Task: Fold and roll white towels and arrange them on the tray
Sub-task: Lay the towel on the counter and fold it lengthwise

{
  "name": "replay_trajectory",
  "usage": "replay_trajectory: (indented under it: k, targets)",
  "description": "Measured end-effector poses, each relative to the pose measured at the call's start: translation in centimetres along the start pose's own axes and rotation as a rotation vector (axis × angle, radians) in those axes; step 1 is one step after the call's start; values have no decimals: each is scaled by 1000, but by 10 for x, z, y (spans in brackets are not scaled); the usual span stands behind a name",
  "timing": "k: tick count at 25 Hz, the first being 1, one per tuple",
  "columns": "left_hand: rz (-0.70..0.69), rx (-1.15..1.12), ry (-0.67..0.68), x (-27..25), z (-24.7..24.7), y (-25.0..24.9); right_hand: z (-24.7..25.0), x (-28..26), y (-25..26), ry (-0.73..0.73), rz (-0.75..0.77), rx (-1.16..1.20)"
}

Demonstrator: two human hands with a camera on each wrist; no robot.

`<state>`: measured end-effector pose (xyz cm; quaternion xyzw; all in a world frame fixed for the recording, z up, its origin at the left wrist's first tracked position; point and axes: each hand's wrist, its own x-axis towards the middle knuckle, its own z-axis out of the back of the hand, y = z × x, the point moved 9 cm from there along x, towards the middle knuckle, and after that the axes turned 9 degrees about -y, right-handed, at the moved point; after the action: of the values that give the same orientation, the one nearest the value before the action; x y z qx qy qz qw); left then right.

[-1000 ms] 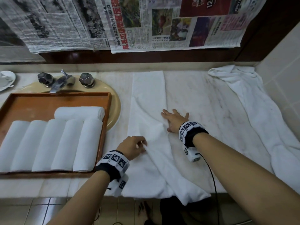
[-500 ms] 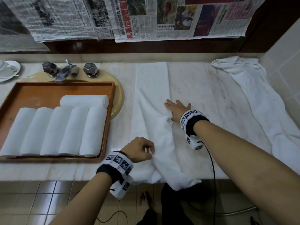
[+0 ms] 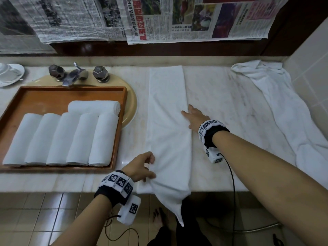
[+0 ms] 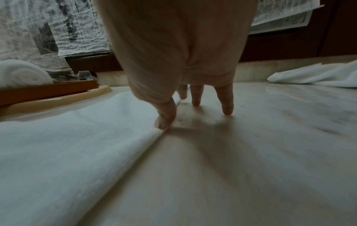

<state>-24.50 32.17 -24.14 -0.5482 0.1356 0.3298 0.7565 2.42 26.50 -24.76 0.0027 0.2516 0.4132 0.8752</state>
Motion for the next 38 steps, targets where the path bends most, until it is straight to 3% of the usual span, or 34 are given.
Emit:
replay_trajectory:
  k: [4,8,10,13,20,25,28,30,32,35,38]
  targets:
    - [148,-42,-112,-1,7,24,10,-26,13,-138,-24,40]
    - [195,-124,-209,-6,5,35,-10,-92,11,-375,-266,296]
    - [214,-187,-172,-11,-1,36,-43,-130,5,-281,-429,384]
    - [250,-187,-158,-11,-5,35,-76,-165,13,-141,-456,363]
    - [163,-133,-228,-13,-8,21,-88,-174,21,-194,-423,850]
    - [201,-12,-301,-29,-5,46,-98,-182,13,-217,-462,811]
    - [220,17,-359,-34,2,52,-87,-182,16,-252,-491,586]
    - [239,-3,-368,-37,3,54,-65,-175,43,-366,-329,374]
    - [255,16,-414,-41,7,54,-46,-162,91,-436,-40,319]
    - [322,72,-524,-48,18,58,-48,-138,159,-280,370,114]
    - [372,-19,-510,-52,16,59,-57,-127,194,-131,597,-255]
